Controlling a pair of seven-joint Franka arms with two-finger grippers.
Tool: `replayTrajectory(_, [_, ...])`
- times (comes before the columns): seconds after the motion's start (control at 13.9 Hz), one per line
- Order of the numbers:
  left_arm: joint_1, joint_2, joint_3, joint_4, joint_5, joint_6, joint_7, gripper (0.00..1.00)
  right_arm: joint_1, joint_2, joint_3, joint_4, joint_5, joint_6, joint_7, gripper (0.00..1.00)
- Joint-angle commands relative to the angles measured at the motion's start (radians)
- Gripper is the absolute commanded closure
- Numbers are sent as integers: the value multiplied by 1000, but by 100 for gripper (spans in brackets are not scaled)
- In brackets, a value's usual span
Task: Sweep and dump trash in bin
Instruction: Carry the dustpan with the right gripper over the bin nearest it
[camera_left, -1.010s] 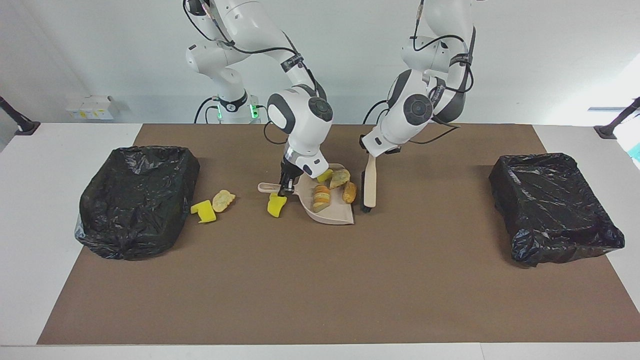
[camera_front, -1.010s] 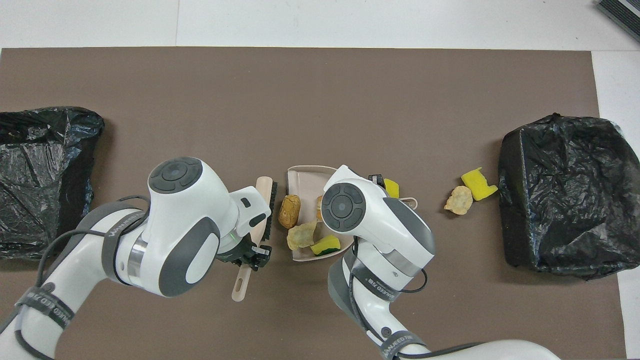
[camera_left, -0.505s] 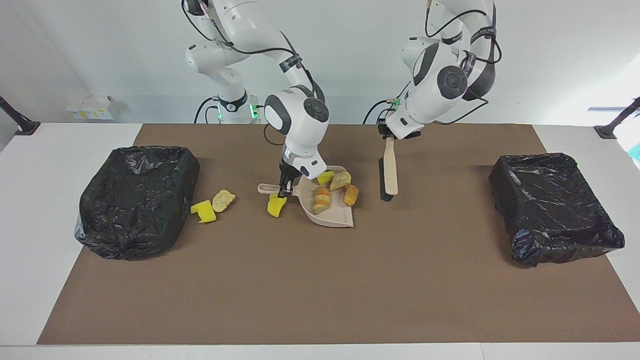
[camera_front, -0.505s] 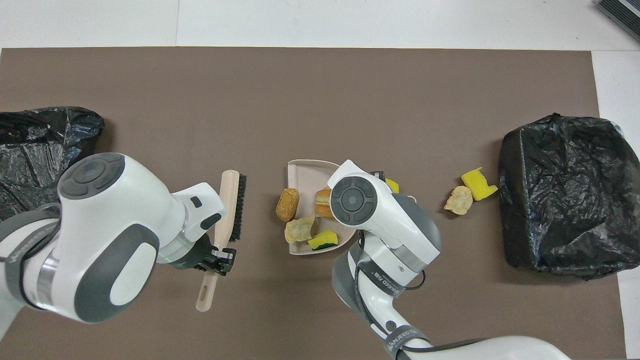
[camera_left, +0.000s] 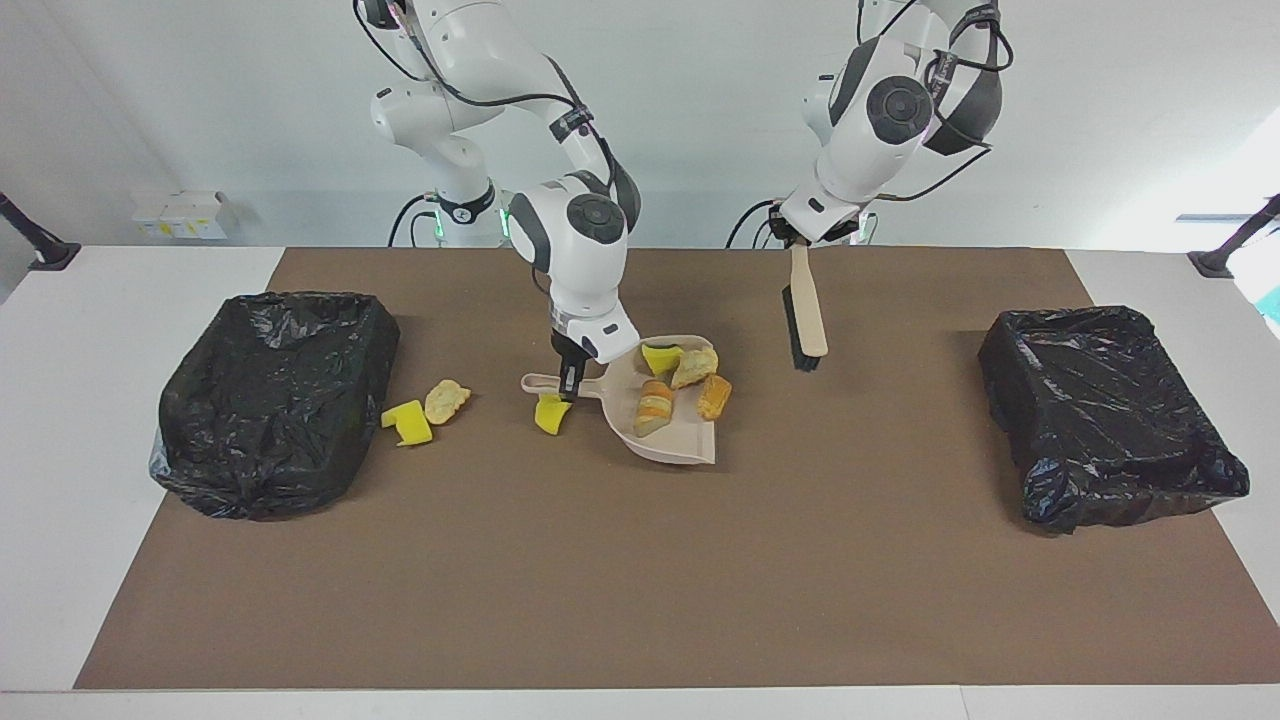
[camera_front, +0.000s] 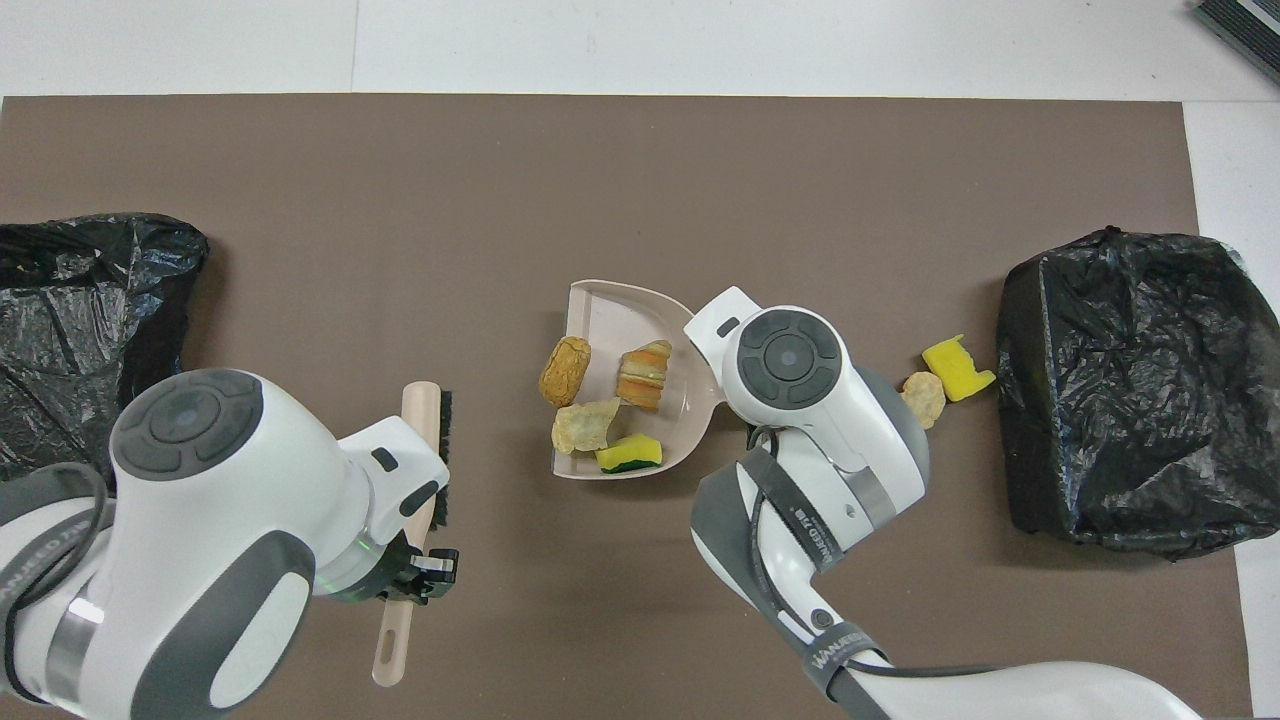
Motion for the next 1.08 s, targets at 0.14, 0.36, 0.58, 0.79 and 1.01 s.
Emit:
replayTrajectory(0.14, [-169,-97,1,-140,14,140,-176,100,-108,-66,7,-3,217,16,-240,100])
replayTrajectory(0.36, [-309,-16,1,-186,14,330,-304,100,-170,-81,7,16,271,-1,-319,100])
replayTrajectory(0.58, [-384,96,-1,-177,4,509,-393,100,-190,-84,6,16,325,-1,-374,100])
replayTrajectory(0.79, [-426,156,-1,-171,-53,619,-413,100,-199,-84,6,37,325,-14,-382,100])
replayTrajectory(1.01, [-466,182,-1,-166,-91,625,-428,100,-230,-84,6,71,327,-59,-411,100])
